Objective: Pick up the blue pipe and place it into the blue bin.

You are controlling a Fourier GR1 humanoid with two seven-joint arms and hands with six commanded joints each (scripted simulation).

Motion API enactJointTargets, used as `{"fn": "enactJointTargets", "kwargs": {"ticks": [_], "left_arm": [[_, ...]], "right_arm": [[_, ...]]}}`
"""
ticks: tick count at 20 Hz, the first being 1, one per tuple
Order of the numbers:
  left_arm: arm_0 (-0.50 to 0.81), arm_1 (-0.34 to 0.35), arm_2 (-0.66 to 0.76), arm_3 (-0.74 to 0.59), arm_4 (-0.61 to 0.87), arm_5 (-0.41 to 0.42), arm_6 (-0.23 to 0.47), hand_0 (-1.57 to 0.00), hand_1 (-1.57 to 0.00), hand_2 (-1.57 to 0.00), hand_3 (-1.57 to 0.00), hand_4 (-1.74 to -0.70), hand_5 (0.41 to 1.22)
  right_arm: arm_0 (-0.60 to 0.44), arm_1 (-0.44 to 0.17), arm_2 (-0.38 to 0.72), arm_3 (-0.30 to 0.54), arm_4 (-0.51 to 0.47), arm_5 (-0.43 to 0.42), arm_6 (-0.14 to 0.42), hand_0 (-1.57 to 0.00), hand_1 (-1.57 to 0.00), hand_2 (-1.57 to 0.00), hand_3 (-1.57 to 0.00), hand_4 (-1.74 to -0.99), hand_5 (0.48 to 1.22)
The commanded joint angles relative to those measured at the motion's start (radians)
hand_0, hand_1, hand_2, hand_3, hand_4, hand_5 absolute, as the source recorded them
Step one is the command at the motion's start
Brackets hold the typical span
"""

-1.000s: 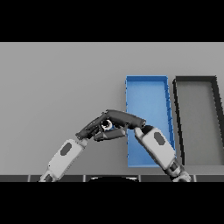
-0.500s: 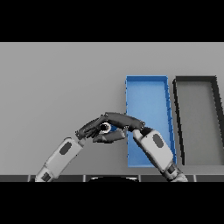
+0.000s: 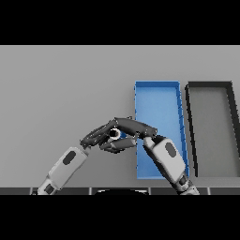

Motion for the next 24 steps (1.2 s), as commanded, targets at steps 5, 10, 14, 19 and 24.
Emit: {"fn": "enactJointTargets", "kwargs": {"ticks": [5, 10, 14, 19, 24], "left_arm": [[0.015, -0.010, -0.015, 0.008, 0.000, -0.008, 0.017, 0.00, 0.00, 0.00, 0.00, -0.91, 0.524], [0.037, -0.001, -0.018, -0.023, 0.009, -0.009, 0.025, 0.00, 0.00, 0.00, 0.00, -0.92, 0.503], [0.044, 0.005, -0.024, -0.041, 0.001, -0.007, 0.018, 0.00, 0.00, 0.00, 0.00, -0.91, 0.502], [0.050, 0.016, -0.017, -0.047, 0.016, -0.020, 0.015, 0.00, 0.00, 0.00, 0.00, -0.91, 0.491], [0.044, 0.014, -0.003, -0.034, 0.030, -0.021, 0.028, 0.00, 0.00, 0.00, 0.00, -0.90, 0.489]], "right_arm": [[-0.066, -0.005, -0.056, -0.041, -0.226, -0.077, 0.196, -1.57, -1.57, -1.57, -1.57, -1.613, 1.221], [-0.276, -0.117, -0.160, -0.046, -0.492, -0.289, 0.275, -1.57, -1.57, -1.57, -1.57, -1.699, 1.154], [-0.458, -0.200, -0.282, 0.039, -0.527, -0.352, 0.220, -1.57, -1.57, -1.57, -1.57, -1.724, 1.117], [-0.564, -0.277, -0.376, 0.242, -0.398, -0.435, 0.192, -1.57, -1.57, -1.57, -1.57, -1.735, 1.131], [-0.443, -0.326, -0.429, 0.378, -0.294, -0.433, 0.210, -1.57, -1.57, -1.57, -1.57, -1.739, 1.120]]}}
